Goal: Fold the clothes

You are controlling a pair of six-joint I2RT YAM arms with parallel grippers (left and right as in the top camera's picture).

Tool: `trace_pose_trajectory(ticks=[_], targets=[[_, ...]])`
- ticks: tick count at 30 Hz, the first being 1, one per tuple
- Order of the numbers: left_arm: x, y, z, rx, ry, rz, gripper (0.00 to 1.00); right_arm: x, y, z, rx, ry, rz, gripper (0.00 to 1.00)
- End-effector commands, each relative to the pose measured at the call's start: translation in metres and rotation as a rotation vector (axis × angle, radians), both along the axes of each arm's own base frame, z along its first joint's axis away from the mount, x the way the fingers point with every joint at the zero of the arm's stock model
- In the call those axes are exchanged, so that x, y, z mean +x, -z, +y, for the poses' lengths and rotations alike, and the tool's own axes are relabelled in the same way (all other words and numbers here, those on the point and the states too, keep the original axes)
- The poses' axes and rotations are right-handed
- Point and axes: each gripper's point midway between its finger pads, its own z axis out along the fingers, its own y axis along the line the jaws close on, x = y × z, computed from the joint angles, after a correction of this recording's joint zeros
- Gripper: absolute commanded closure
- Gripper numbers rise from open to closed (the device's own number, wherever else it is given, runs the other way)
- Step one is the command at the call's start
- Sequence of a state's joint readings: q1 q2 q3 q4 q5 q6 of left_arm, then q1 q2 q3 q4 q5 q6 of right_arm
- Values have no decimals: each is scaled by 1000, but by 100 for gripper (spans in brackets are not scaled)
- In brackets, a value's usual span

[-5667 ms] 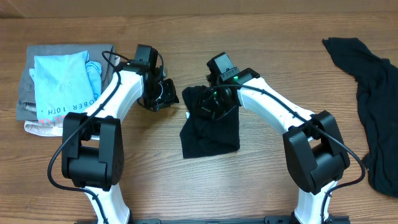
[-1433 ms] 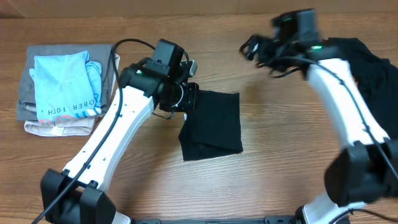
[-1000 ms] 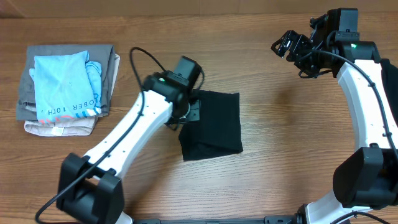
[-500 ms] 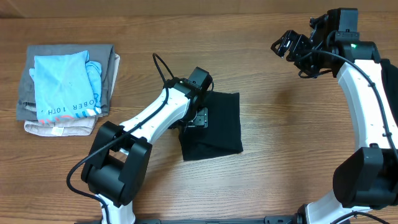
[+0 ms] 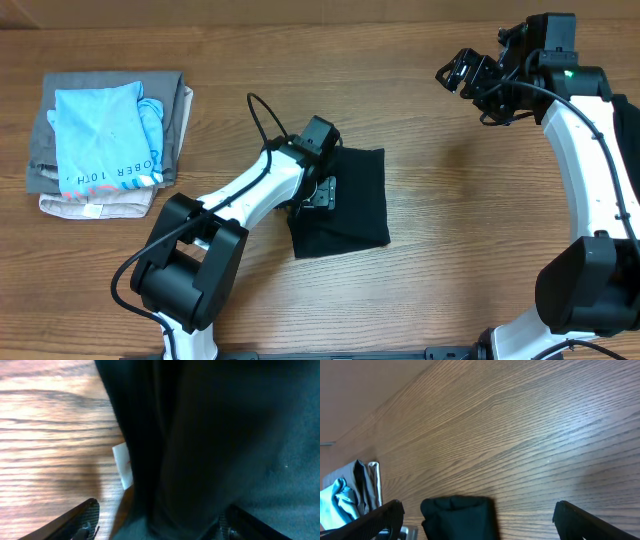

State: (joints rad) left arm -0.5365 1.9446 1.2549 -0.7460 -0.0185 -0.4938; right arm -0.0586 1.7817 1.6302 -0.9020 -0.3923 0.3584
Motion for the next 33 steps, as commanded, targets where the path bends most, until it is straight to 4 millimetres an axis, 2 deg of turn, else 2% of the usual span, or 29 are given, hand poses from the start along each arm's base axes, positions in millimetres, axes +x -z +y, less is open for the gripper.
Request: trace_pose_trajectory(ticks=[1, 9, 13, 15, 17, 19, 21, 22, 27, 30, 33], targets=[[-11, 15, 9, 29, 19, 33, 20, 1, -2, -2, -4, -1, -9, 0], [-9, 15, 8, 7, 4, 38, 22, 1, -2, -2, -4, -1, -8, 0], [-11, 15, 6, -4, 5, 47, 35, 1, -2, -2, -4, -1, -8, 0], [-11, 15, 5, -9, 5, 49, 37, 1, -2, -2, -4, -1, -9, 0], [-13, 15, 5, -10, 5, 55, 47, 1, -2, -2, -4, -1, -9, 0], [-16, 15, 8, -1, 5, 68, 76, 1, -2, -2, -4, -1, -9, 0], [-16, 16, 8, 1, 5, 70, 93, 1, -2, -2, -4, -1, -8, 0], [-16, 15, 8, 0, 5, 70, 96, 1, -2, -2, -4, -1, -9, 0], [-5, 7, 13, 13, -2, 44, 96, 1, -2, -2, -4, -1, -9, 0], [11, -10, 20, 52, -11, -9, 96, 1, -2, -2, -4, -1, -9, 0], [30, -30, 16, 69, 58, -71, 96, 1, -2, -2, -4, -1, -8, 0]])
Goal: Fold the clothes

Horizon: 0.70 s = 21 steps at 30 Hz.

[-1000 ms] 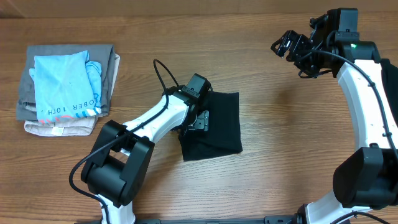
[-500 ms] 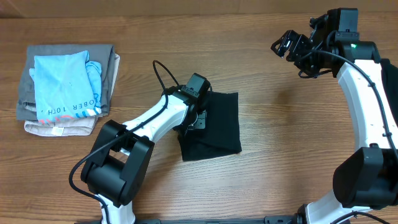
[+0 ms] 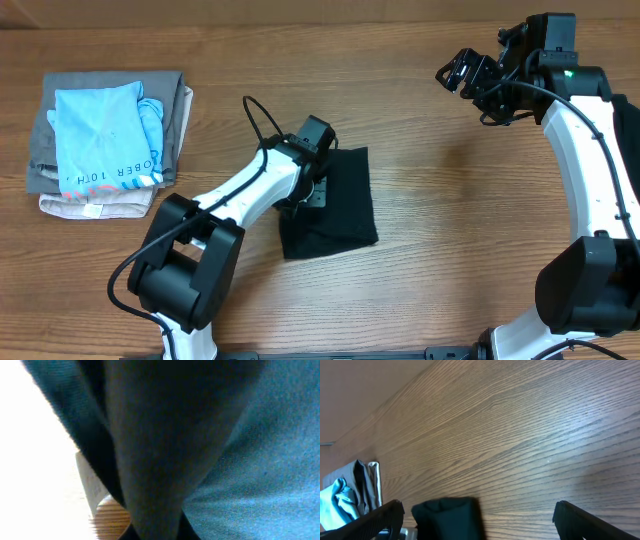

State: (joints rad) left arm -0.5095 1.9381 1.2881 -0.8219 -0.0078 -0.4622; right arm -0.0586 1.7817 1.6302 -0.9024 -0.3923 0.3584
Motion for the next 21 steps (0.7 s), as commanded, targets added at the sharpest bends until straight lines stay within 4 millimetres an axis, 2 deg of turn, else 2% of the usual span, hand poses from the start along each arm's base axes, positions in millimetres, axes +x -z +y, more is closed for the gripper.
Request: trace_pose_trajectory(ticks=[1, 4, 13, 21], targets=[[36, -29, 4, 59, 70, -122, 96, 1, -2, -2, -4, -1, -9, 0], [54, -52, 3, 87, 109, -182, 96, 1, -2, -2, -4, -1, -9, 0], [98, -119, 29, 248, 44, -363, 96, 1, -2, -2, -4, -1, -9, 0], [126, -179, 74, 381, -54, -488, 96, 1, -2, -2, -4, -1, -9, 0]])
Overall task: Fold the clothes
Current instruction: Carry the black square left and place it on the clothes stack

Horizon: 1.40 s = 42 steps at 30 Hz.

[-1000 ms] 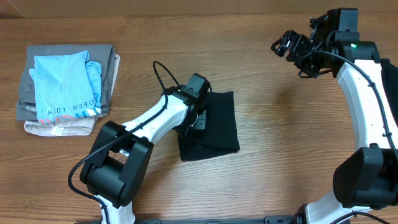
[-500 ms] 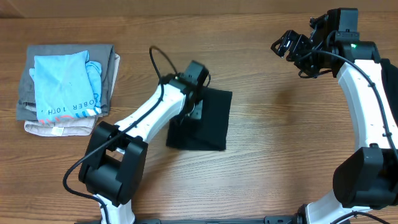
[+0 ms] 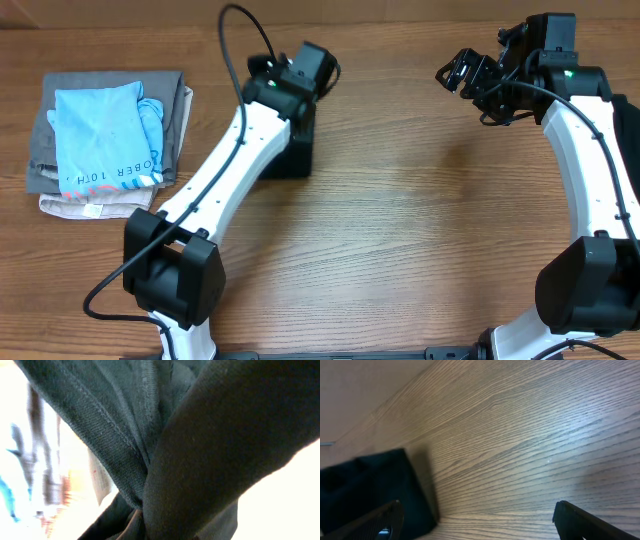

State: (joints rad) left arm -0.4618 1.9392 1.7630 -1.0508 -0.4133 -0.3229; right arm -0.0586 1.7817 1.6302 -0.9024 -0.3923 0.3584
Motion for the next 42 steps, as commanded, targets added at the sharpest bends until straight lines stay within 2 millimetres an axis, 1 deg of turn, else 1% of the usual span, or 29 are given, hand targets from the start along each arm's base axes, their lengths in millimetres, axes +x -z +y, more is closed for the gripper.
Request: trace_pose_trajectory(ticks=[1, 3, 4, 5, 6, 10, 13, 14, 19, 21, 24, 28, 31, 33, 37, 42], targets=[[25, -43, 38, 98, -68, -125, 96, 1, -2, -2, -4, -1, -9, 0], [31, -55, 52, 91, -95, -152, 96, 1, -2, -2, -4, -1, -9, 0], [34, -64, 62, 83, -122, -173, 96, 1, -2, -2, -4, -1, -9, 0], [36, -68, 67, 79, -133, -182, 96, 1, -2, -2, -4, -1, -9, 0], [40, -82, 84, 68, -174, -214, 96, 1, -2, -2, -4, -1, -9, 0], [43, -110, 120, 18, -258, -276, 96, 1, -2, -2, -4, -1, -9, 0], [43, -129, 149, -63, -349, -327, 96, 1, -2, -2, -4, -1, -9, 0], [44, -133, 164, -149, -402, -343, 96, 1, -2, -2, -4, -1, -9, 0], [46, -124, 205, -409, -514, -327, 96, 1, -2, -2, -4, -1, -9, 0], [48, -122, 223, -521, -560, -331, 96, 1, -2, -2, -4, -1, -9, 0], [54, -125, 251, -676, -603, -366, 96, 1, -2, -2, -4, -1, -9, 0], [63, -134, 276, -801, -570, -424, 96, 1, -2, -2, -4, -1, -9, 0], [65, -133, 289, -812, -582, -445, 96, 1, -2, -2, -4, -1, -9, 0], [67, -129, 294, -815, -593, -447, 96, 1, -2, -2, -4, -1, -9, 0], [74, -122, 298, -820, -602, -448, 96, 1, -2, -2, -4, -1, -9, 0], [88, -117, 306, -821, -594, -484, 96, 1, -2, -2, -4, -1, -9, 0]])
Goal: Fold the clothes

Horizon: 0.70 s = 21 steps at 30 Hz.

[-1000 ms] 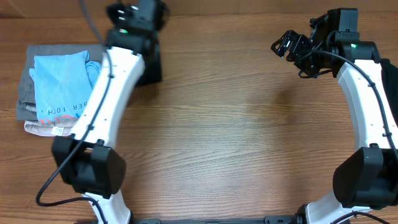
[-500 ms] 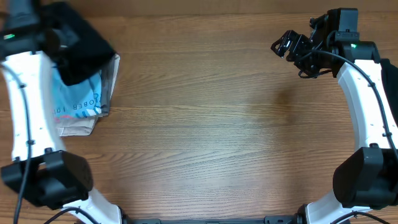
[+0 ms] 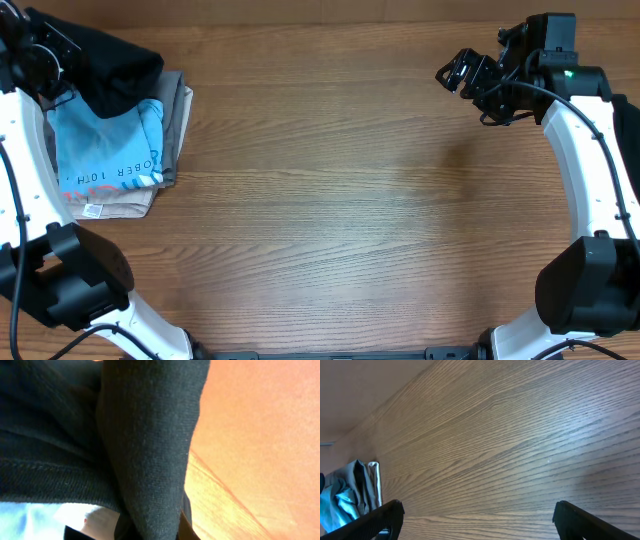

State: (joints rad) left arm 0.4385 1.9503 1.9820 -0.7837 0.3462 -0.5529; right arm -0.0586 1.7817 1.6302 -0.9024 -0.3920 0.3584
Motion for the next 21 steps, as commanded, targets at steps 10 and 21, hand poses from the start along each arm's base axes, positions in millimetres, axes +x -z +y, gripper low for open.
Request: trace_pose_trajectory(ticks=[10, 21], targets=[[-3, 11, 12, -59, -131, 55, 96, 1, -2, -2, -4, -1, -9, 0], [-20, 33, 36, -39, -219, 129, 96, 1, -2, -2, -4, -1, -9, 0]])
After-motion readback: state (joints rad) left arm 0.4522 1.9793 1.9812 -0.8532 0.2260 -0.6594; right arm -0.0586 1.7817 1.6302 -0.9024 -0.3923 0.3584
